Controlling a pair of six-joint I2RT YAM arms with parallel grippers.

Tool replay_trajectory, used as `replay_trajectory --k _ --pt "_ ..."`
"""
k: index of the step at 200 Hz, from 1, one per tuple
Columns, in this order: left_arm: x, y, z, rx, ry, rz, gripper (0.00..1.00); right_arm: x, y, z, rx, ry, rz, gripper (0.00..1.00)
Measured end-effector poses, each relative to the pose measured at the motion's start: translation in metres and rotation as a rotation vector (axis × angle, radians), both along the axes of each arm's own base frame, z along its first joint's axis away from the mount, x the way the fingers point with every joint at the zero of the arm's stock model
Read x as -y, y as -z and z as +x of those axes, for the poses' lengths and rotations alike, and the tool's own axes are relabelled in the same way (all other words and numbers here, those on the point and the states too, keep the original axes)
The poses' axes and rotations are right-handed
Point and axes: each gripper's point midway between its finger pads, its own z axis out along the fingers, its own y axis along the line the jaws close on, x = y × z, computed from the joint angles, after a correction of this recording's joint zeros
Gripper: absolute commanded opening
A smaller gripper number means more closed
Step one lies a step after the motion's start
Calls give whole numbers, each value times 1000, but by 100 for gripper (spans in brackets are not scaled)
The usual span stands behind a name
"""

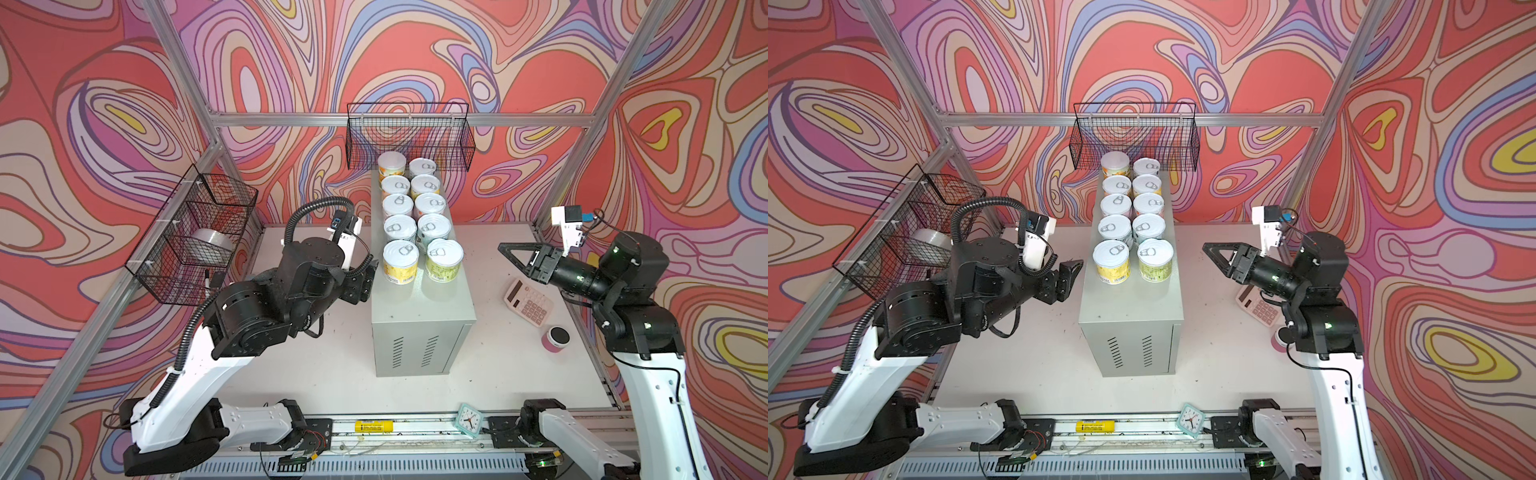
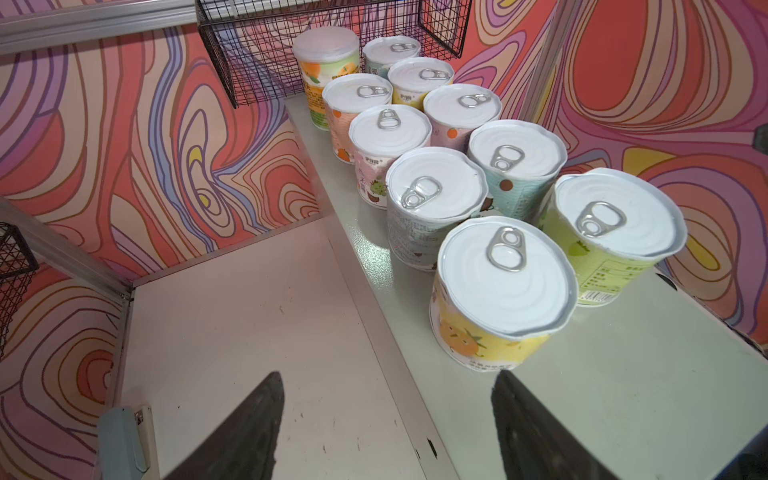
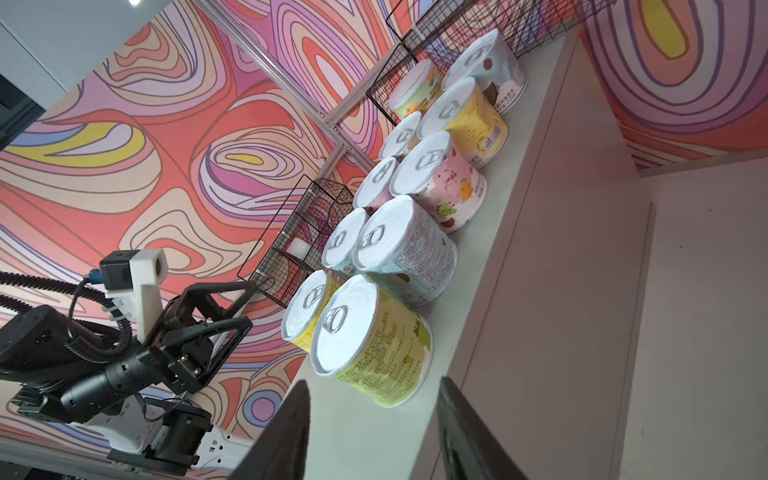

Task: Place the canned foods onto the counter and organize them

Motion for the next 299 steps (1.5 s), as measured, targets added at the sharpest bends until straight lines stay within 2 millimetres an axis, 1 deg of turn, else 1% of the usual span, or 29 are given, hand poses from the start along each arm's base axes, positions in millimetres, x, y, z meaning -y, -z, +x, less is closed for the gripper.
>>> replay_trajectory --k 13,33,53,74,93,165,237,299 --pt "1 4 1 -3 -8 -1 78 -15 4 -1 -11 -39 -16 53" --pt "4 12 5 -13 -16 6 78 -37 15 0 -34 -78 -50 54" --pt "6 18 6 -21 -17 14 78 -50 27 4 -65 -83 -85 54" --pt "8 22 8 -26 -20 13 78 -51 36 11 -85 -60 -111 54" --pt "10 24 9 -26 -20 12 77 -52 39 15 -87 -45 -122 54" --pt "15 24 17 -31 -17 -16 76 -63 38 14 -68 -53 -132 52" --pt "25 36 21 -63 8 -12 75 -66 38 15 -63 -56 -134 51" --pt "19 34 20 -54 -6 -26 77 -71 37 15 -58 -66 -133 50"
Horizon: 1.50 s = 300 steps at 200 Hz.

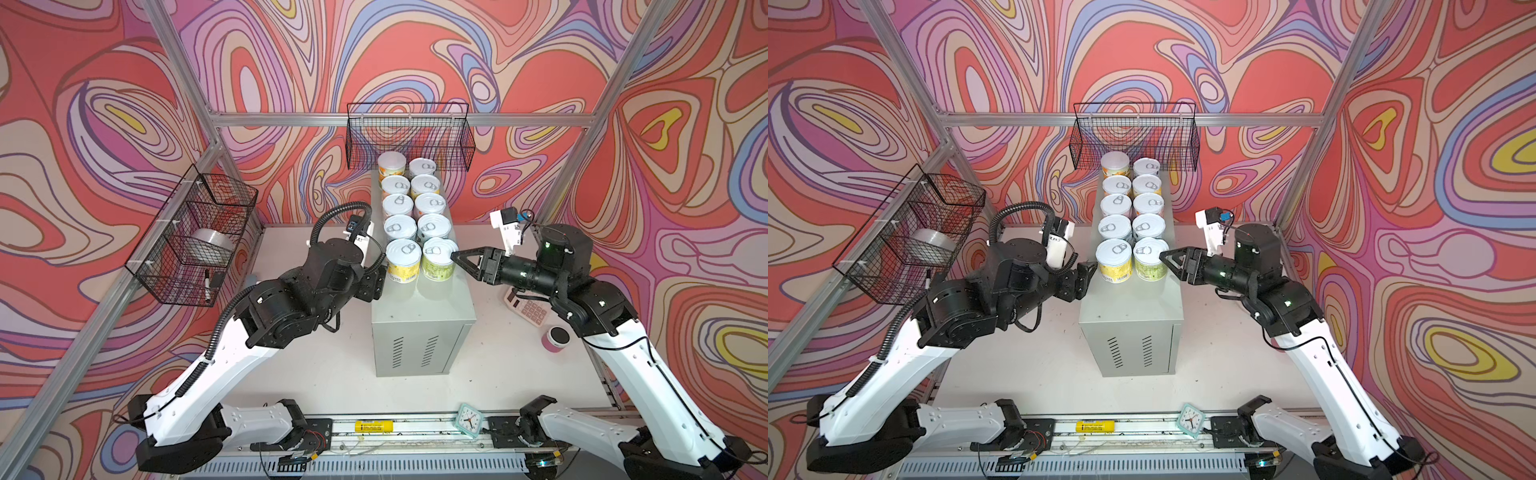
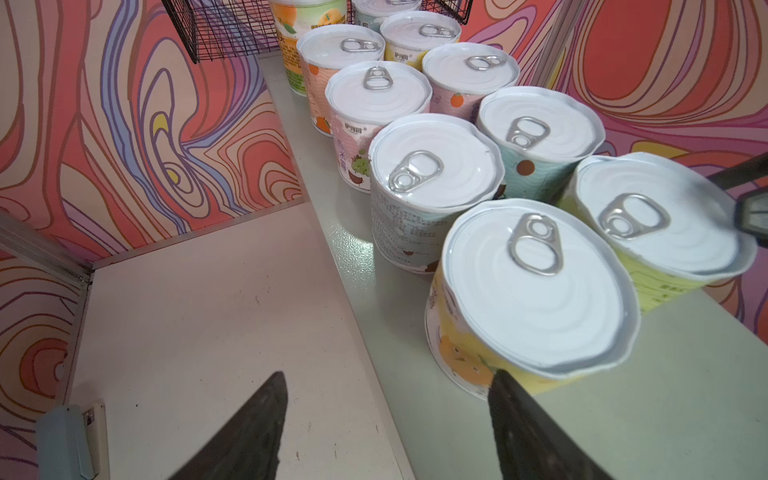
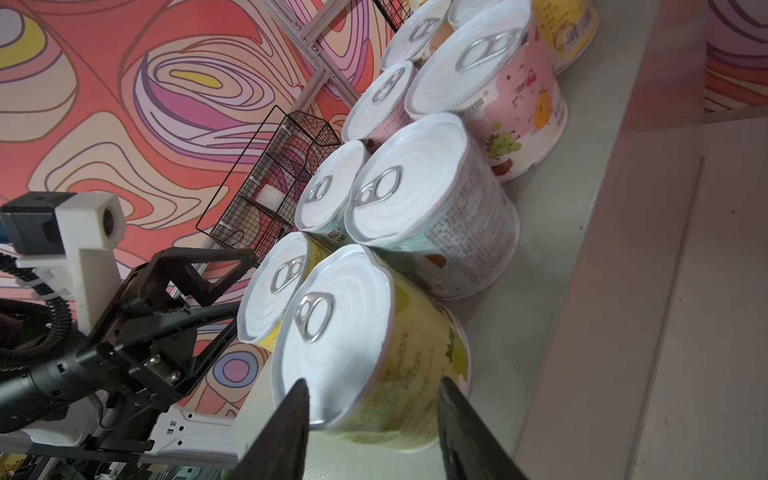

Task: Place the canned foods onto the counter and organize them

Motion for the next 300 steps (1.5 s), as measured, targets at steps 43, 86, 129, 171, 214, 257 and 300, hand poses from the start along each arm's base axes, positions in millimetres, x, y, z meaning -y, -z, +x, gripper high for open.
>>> replay_trajectory --k 43,86,129,171,214,257,300 --pt "-5 -5 -3 12 -4 -17 77 -1 0 0 -1 -1 1 50" --pt "-9 -4 -2 19 -26 -6 84 3 -2 1 -2 26 -12 55" --pt "-43 -12 2 56 -122 -22 100 16 -23 0 49 91 -43 85" --pt "-103 7 20 59 -314 -64 100 40 -17 27 80 252 -175 98" --pt "-142 79 61 -53 -470 -91 100 92 28 75 32 498 -361 98" --pt "-151 163 86 -104 -511 -45 100 198 129 113 -144 817 -448 98" --pt "-179 242 98 -37 -581 97 100 210 194 112 -171 865 -512 98"
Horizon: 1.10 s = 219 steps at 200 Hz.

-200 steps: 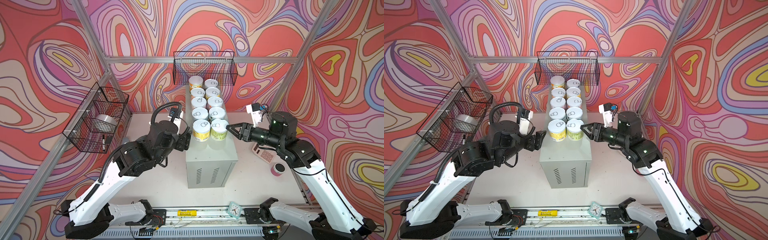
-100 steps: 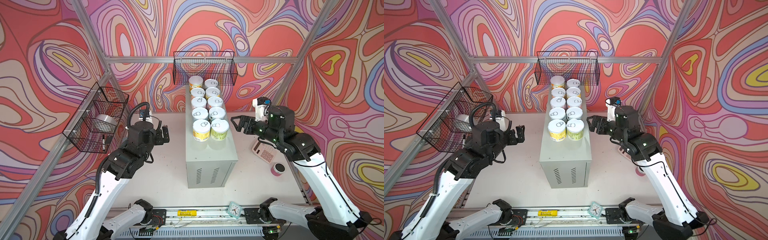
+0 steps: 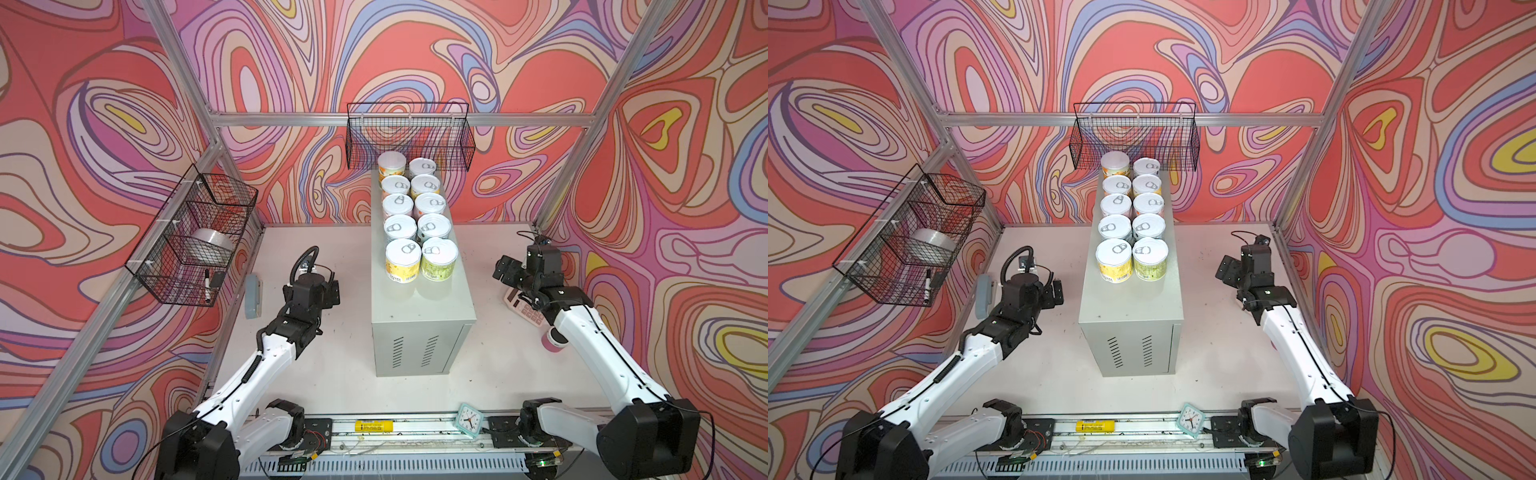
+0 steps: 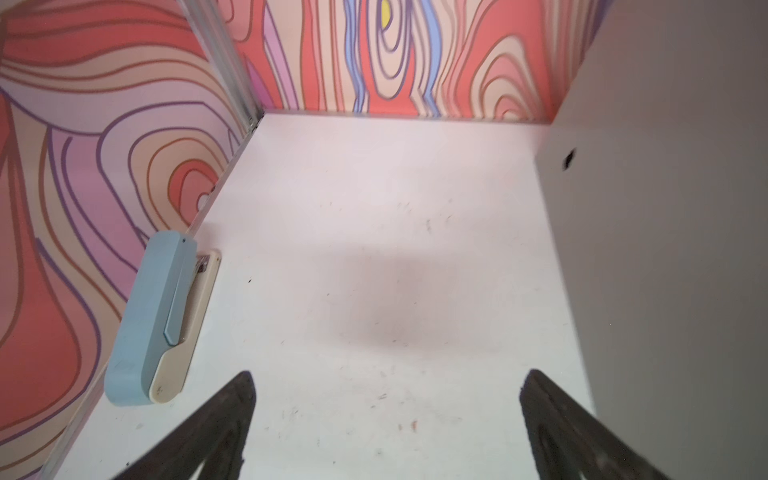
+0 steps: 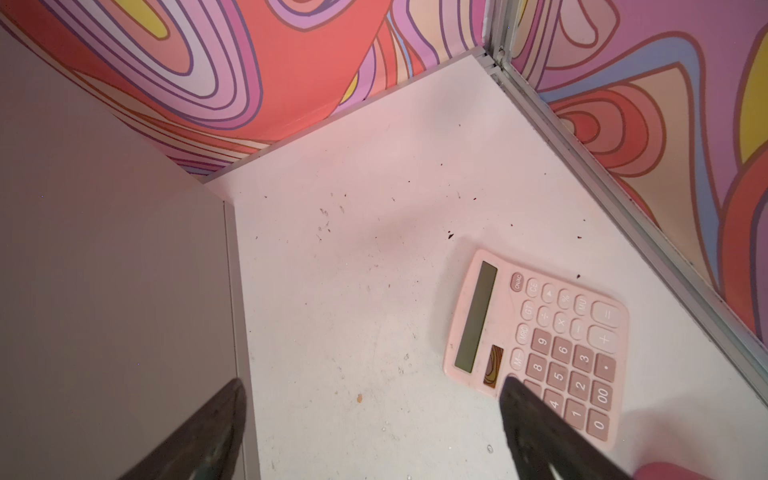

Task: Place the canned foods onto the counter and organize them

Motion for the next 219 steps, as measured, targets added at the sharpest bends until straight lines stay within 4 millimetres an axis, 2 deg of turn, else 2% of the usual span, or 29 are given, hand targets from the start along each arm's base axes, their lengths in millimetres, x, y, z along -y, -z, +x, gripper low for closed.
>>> replay_trajectory --k 15,37,57,74,106,122,134,163,208,219 --pt "-20 27 3 -29 -51 26 100 1 -3 5 36 -1 -10 98" --pt "-46 55 9 -22 -110 36 99 0 -8 13 100 -10 -22 98" --pt "-63 81 11 -52 -146 63 99 -1 2 15 136 -31 -39 98" --pt "-65 91 16 -40 -138 78 99 -2 16 13 146 -50 -61 98" --pt "-59 94 31 15 -81 56 100 0 26 19 179 -80 -138 98" --pt "-57 97 34 26 -53 41 100 3 39 23 194 -80 -190 98" --pt "-54 96 35 72 -32 28 100 7 55 27 180 -77 -229 98" --pt "-49 107 26 67 5 14 99 12 96 36 157 -76 -291 98" --pt "-47 96 35 97 17 10 100 13 173 20 150 -98 -362 98" --pt "-47 95 36 104 18 9 100 12 173 22 157 -108 -373 99"
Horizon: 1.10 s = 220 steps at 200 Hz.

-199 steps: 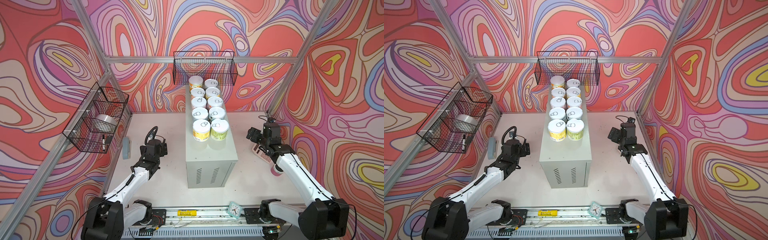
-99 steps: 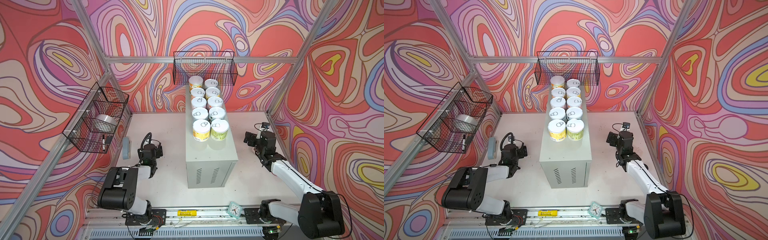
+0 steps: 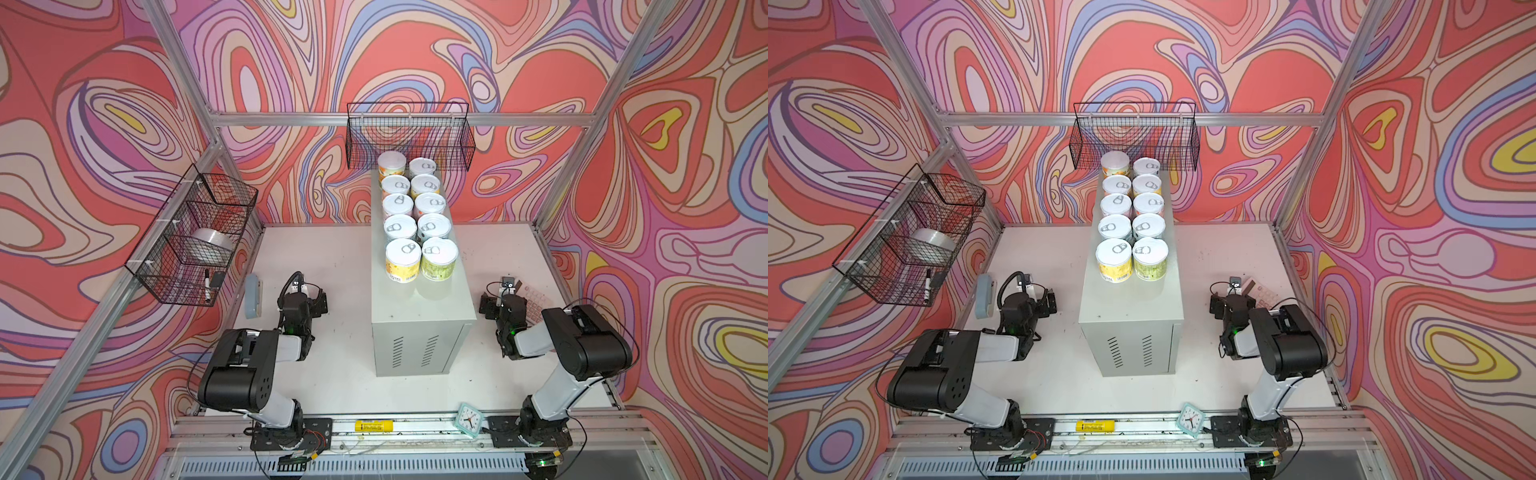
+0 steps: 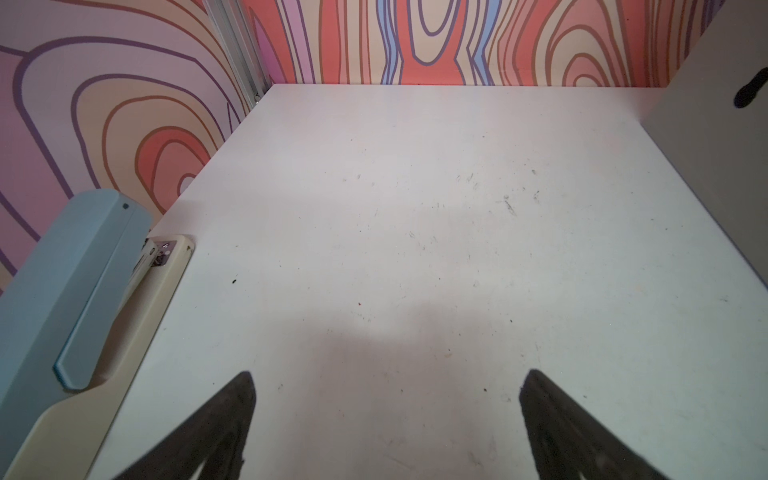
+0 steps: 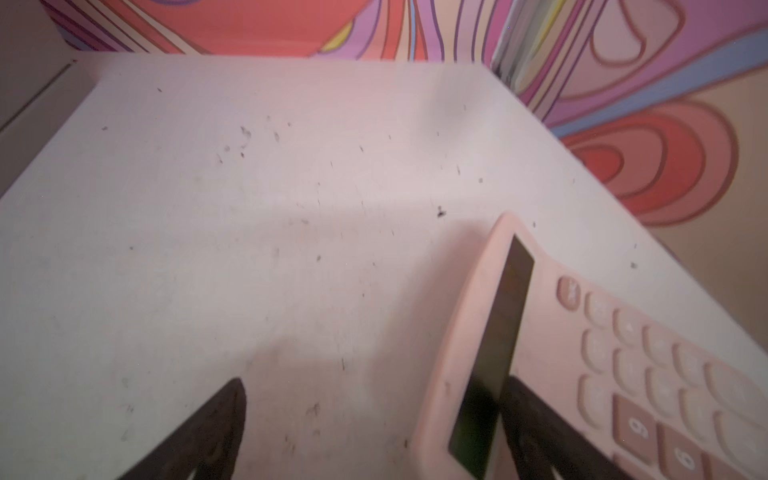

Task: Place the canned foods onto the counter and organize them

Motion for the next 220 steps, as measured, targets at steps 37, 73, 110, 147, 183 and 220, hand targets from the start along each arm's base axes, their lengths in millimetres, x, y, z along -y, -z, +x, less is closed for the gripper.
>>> replay_trajectory --k 37,73,110,147,183,220 --pt "0 0 0 1 0 0 100 5 -40 34 122 -23 41 98" --pt "0 0 0 2 0 0 100 6 -43 36 127 -38 57 98" --pt "0 0 0 1 0 0 100 4 -43 36 127 -47 60 98" --pt "0 0 0 1 0 0 100 4 -43 36 129 -47 60 99" --pt "0 0 0 1 0 0 100 4 -43 36 129 -47 60 98" --pt "0 0 0 1 0 0 100 4 -43 36 129 -47 60 98"
